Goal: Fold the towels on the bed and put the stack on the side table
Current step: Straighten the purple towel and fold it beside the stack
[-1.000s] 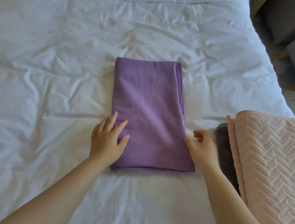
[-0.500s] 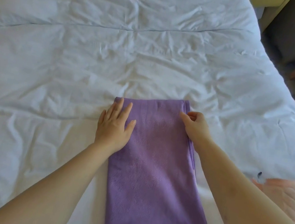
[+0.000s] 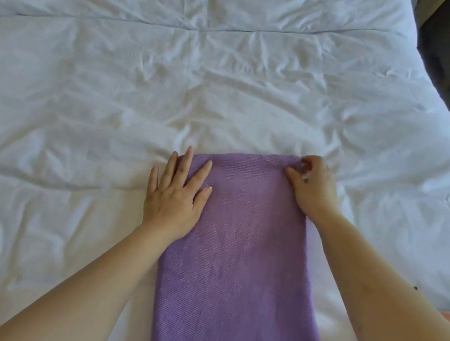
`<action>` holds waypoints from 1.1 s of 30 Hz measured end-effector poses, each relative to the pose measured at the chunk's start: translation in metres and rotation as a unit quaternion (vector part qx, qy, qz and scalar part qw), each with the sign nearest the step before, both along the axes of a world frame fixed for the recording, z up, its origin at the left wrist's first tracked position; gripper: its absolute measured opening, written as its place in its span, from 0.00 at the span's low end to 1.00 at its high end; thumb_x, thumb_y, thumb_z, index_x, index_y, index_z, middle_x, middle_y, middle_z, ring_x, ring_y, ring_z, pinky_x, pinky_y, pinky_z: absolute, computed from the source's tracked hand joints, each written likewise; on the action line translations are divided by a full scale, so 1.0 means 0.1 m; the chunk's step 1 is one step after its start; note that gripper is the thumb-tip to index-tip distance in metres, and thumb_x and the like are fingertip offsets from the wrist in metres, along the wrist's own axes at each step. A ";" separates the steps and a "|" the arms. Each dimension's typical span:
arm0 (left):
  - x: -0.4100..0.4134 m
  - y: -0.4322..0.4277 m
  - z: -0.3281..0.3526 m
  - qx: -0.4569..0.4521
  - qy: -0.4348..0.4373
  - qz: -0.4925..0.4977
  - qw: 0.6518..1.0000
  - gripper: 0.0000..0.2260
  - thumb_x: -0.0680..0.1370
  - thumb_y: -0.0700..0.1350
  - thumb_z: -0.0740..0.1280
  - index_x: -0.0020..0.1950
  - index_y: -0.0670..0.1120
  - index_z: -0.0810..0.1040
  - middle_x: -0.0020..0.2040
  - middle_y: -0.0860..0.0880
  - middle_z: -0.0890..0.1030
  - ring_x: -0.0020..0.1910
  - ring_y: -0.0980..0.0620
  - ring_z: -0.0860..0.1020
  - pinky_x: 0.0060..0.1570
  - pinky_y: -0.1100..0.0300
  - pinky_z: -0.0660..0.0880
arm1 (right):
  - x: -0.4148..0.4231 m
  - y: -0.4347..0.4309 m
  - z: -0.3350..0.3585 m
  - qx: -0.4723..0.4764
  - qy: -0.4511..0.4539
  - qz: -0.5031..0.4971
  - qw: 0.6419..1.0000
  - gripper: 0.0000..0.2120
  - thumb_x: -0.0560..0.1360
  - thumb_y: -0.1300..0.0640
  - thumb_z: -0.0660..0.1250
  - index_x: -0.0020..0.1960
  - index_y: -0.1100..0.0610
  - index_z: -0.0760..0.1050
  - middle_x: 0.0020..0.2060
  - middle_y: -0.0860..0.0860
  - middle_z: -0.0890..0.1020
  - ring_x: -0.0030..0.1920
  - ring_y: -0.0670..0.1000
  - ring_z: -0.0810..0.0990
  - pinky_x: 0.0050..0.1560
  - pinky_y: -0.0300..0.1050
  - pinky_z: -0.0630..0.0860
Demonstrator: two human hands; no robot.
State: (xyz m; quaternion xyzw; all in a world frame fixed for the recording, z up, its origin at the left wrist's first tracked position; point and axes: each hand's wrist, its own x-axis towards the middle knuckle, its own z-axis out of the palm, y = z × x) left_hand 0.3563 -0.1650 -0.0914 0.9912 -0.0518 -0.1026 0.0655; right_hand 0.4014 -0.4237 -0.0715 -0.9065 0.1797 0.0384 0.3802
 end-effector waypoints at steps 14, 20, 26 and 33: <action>-0.89 0.17 0.04 -0.025 0.039 0.065 0.997 0.29 0.81 0.60 0.48 0.79 0.52 0.43 0.79 0.49 0.46 0.78 0.47 0.47 0.75 0.50 0.46 | -1.64 0.07 -0.25 -0.248 0.065 0.151 0.955 0.30 0.79 0.38 0.45 0.78 0.47 0.45 0.77 0.41 0.47 0.77 0.47 0.44 0.75 0.46 0.42; -2.04 0.00 0.25 -0.200 0.056 0.122 0.971 0.31 0.79 0.48 0.64 0.77 0.42 0.55 0.76 0.43 0.63 0.72 0.43 0.65 0.71 0.55 0.60 | -2.51 0.12 -0.07 -0.204 0.112 0.111 0.966 0.30 0.80 0.41 0.50 0.78 0.54 0.52 0.75 0.50 0.62 0.75 0.53 0.59 0.72 0.50 0.59; -2.60 0.00 0.28 -0.393 0.174 0.319 0.845 0.20 0.78 0.48 0.67 0.67 0.42 0.71 0.63 0.45 0.77 0.61 0.45 0.75 0.61 0.55 0.71 | -3.04 0.17 0.08 0.009 0.138 -0.026 0.990 0.24 0.79 0.50 0.62 0.71 0.58 0.65 0.65 0.55 0.73 0.63 0.56 0.73 0.62 0.46 0.69; -2.67 0.21 0.74 -0.555 0.282 0.369 0.690 0.08 0.75 0.47 0.71 0.47 0.43 0.80 0.31 0.49 0.78 0.25 0.55 0.72 0.23 0.65 0.67 | -3.17 0.03 0.58 0.448 0.219 -0.140 0.855 0.17 0.70 0.58 0.74 0.57 0.61 0.78 0.48 0.54 0.85 0.49 0.52 0.84 0.56 0.50 0.78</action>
